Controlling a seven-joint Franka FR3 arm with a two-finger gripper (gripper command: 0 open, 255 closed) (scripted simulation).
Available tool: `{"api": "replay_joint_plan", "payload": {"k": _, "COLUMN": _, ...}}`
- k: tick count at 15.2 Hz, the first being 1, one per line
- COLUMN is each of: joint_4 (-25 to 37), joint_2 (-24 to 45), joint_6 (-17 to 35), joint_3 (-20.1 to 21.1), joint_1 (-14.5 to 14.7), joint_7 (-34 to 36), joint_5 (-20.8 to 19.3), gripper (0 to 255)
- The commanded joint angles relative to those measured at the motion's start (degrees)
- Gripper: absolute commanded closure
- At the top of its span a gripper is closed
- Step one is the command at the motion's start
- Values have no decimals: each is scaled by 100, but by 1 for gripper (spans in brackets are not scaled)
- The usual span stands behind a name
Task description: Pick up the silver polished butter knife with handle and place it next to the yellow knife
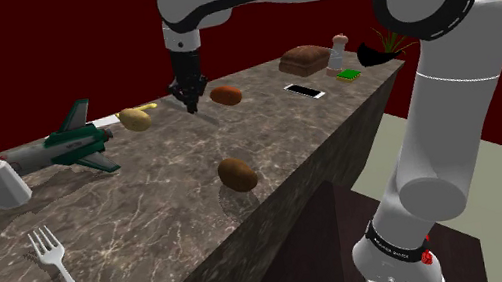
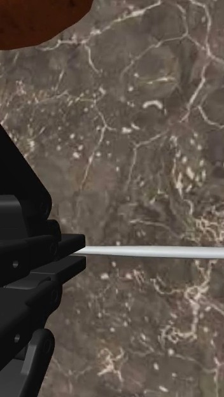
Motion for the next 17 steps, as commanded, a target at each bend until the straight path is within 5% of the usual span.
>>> {"api": "replay_joint_plan", "payload": {"k": 1, "joint_4": -129, "joint_2": 29, "joint_6": 160, "joint_3": -3, "joint_1": -3, "joint_7": -6, "joint_5": -3, "gripper": 255}}
{"api": "replay_joint_plan", "payload": {"k": 9, "joint_4": -192, "joint_2": 40, "joint_6": 235, "joint_3": -3, "joint_1": -3, "joint_7": -6, "joint_5": -4, "gripper": 255}}
{"api": "replay_joint_plan", "payload": {"k": 10, "joint_4": -192, "joint_2": 40, "joint_6": 235, "joint_3": -3, "joint_1": -3, "joint_7": -6, "joint_5": -4, "gripper": 0}}
{"api": "replay_joint_plan", "payload": {"k": 15, "joint_4": -192, "joint_2": 40, "joint_6": 235, "joint_3": -3, "joint_1": -3, "joint_7": -6, "joint_5": -4, "gripper": 0}}
{"api": "replay_joint_plan", "payload": {"k": 17, "joint_4": 169, "joint_2": 21, "joint_6": -145, "joint_3": -4, "joint_1": -4, "joint_7": -7, "joint_5": -2, "gripper": 0}}
